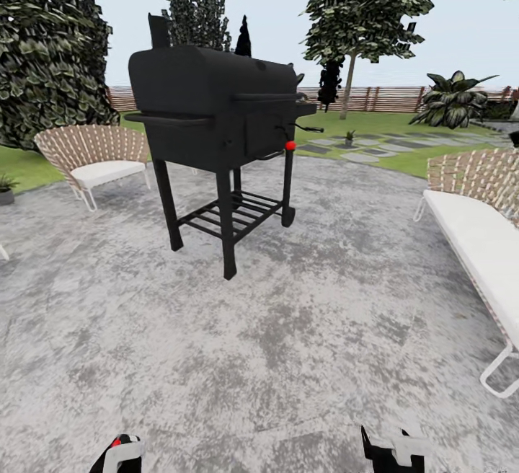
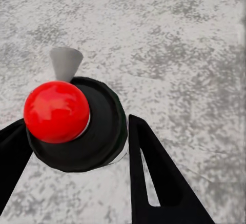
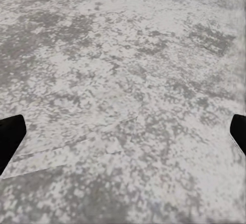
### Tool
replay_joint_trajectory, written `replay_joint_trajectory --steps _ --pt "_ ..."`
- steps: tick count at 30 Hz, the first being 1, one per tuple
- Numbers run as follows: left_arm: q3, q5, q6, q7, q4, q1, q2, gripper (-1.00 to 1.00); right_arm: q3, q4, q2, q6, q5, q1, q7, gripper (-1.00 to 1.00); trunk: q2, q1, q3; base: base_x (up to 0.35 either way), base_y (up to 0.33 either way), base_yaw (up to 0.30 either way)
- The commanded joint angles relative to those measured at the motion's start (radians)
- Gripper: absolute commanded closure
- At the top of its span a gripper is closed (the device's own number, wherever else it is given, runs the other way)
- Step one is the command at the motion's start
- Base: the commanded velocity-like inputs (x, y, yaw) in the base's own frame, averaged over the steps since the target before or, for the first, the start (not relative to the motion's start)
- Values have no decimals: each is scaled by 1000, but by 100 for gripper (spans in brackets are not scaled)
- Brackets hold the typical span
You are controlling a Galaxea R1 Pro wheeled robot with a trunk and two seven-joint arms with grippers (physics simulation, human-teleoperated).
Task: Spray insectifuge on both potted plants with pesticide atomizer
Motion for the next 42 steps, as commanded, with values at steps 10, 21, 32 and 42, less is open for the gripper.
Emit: replay_joint_trajectory --steps 10,21,32,42 --pt "2 4 -3 2 1 0 0 100 -1 1 0 -3 0 -1 -1 -100 0 0 -1 283 0 -300" --pt "3 5 -3 4 2 0 0 100 -1 0 0 -3 0 -1 -1 -100 0 0 -1 336 0 -300" --pt "4 6 -3 6 2 0 0 100 -1 0 0 -3 0 -1 -1 -100 0 0 -1 338 0 -267" --pt "4 7 -3 9 2 0 0 100 0 0 0 -3 1 -1 2 -100 0 0 -1 339 0 -27"
